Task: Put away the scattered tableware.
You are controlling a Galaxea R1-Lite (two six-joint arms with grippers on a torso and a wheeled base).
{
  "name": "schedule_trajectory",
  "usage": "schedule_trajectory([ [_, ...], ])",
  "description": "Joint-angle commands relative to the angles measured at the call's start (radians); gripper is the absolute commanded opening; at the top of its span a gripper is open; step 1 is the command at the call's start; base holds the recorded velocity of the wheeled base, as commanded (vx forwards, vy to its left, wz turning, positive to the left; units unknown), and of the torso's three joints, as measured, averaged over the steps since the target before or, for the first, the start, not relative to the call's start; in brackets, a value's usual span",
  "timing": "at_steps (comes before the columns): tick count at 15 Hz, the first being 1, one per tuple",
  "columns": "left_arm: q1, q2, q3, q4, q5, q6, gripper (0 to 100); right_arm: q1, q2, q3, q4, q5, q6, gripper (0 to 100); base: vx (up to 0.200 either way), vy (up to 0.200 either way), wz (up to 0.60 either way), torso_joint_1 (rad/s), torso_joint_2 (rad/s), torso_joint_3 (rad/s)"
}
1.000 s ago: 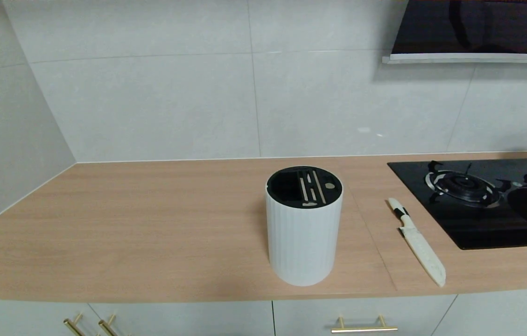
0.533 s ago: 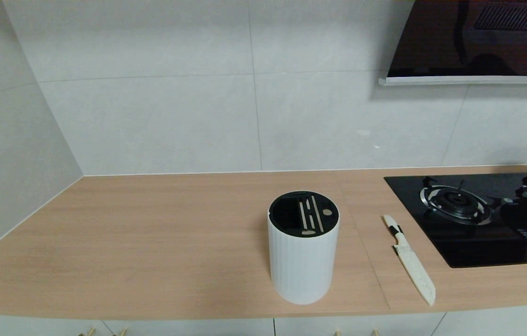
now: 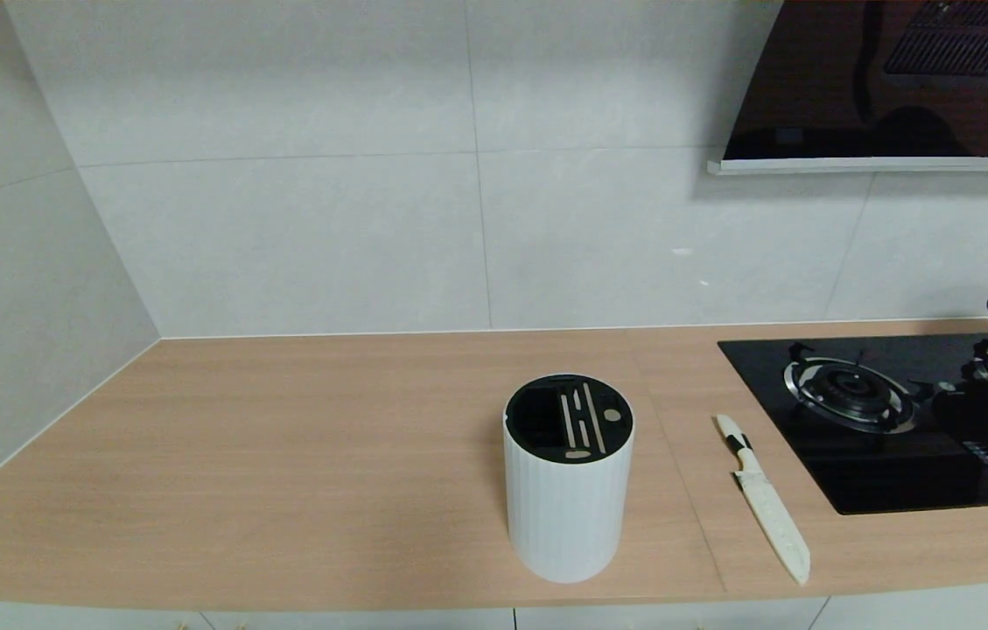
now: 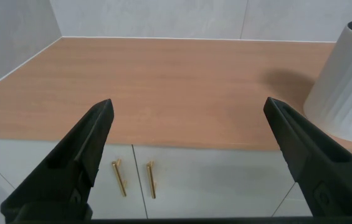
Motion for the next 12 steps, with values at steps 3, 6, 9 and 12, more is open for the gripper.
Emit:
schedule_trajectory([
  [3,0.000,0.002,0.000,-0.001,0.000,0.000,100,0.000,0.001,0.000,0.000,0.001,0.000,100,0.000,0.000,0.00,0.000,0.00,0.000],
  [6,0.000,0.002,0.000,-0.001,0.000,0.000,100,0.000,0.001,0.000,0.000,-0.001,0.003,100,0.000,0.000,0.00,0.000,0.00,0.000],
  [9,0.000,0.002,0.000,-0.001,0.000,0.000,100,0.000,0.001,0.000,0.000,-0.001,0.003,100,0.000,0.000,0.00,0.000,0.00,0.000],
  [12,0.000,0.002,0.000,-0.001,0.000,0.000,100,0.000,0.001,0.000,0.000,-0.009,0.001,100,0.000,0.000,0.00,0.000,0.00,0.000],
])
